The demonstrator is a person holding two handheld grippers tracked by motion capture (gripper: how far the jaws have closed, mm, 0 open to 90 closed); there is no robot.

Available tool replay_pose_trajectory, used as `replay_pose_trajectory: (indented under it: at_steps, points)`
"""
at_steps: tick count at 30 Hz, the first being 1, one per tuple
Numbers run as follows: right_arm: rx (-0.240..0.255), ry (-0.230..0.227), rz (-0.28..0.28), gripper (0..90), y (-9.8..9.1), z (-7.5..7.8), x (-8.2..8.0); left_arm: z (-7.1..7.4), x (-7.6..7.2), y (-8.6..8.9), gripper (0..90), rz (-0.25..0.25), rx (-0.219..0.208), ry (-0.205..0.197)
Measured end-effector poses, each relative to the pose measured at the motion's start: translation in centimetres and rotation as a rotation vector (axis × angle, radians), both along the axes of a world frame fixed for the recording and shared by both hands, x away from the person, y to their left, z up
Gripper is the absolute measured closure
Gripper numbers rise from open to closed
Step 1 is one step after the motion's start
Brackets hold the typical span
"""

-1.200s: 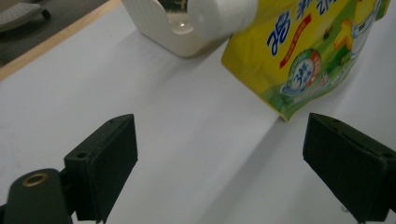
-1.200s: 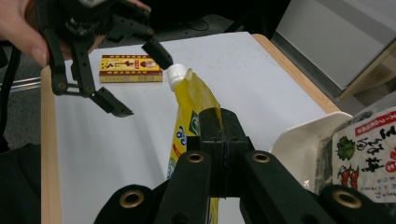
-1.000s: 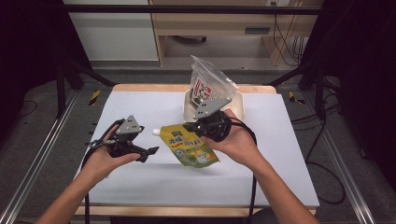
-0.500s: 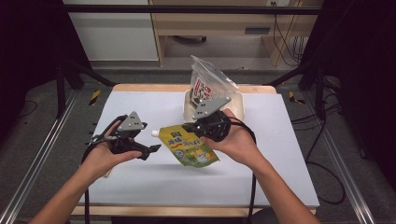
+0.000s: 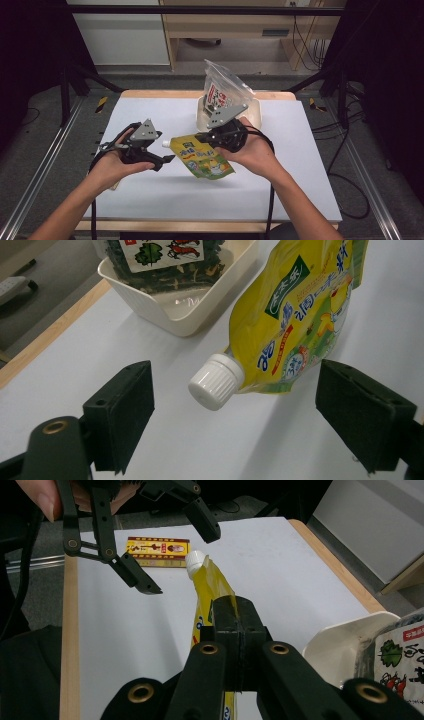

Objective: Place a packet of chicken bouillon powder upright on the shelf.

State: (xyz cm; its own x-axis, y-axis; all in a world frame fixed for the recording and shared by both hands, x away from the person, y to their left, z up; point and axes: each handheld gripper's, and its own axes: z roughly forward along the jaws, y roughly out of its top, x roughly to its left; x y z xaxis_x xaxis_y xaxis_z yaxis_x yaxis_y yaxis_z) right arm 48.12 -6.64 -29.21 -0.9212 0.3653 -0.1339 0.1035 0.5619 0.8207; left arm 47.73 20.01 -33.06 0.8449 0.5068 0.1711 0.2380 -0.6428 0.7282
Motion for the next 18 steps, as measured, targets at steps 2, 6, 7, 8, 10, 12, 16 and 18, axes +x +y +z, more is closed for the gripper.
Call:
replay_pose_trajectory:
  at_steps: [2, 6, 7, 8, 10, 12, 16, 18]
  points:
    - [0.001, 0.000, 0.002, 90.0, 0.0, 0.0, 0.0, 0.1, 0.1, -0.1, 16.9, -0.004, -0.002, 0.003]
    - [0.001, -0.003, 0.012, 90.0, 0.0, 0.0, -0.1, 0.1, 0.2, -0.3, 18.6, -0.011, 0.004, 0.005]
    - [0.001, -0.003, 0.012, 90.0, 0.0, 0.0, -0.1, 0.1, 0.2, -0.3, 18.6, -0.015, 0.011, 0.004]
    - [0.000, -0.002, 0.013, 90.0, 0.0, 0.0, -0.2, 0.1, 0.2, -0.4, 19.3, -0.018, 0.014, 0.004]
    - [0.000, -0.002, 0.016, 90.0, 0.0, 0.0, -0.2, 0.1, 0.3, -0.5, 19.8, -0.024, 0.018, 0.005]
    - [0.000, -0.002, 0.018, 90.0, -0.1, 0.0, -0.2, 0.0, 0.4, -0.6, 20.6, -0.033, 0.018, 0.009]
    - [0.004, 0.000, 0.017, 90.0, -0.1, 0.0, -0.2, -0.4, 0.4, -1.0, 22.0, -0.045, 0.041, 0.020]
    - [0.005, 0.005, 0.019, 90.0, -0.1, 0.0, -0.2, -0.6, 0.6, -1.2, 24.6, -0.052, 0.046, 0.022]
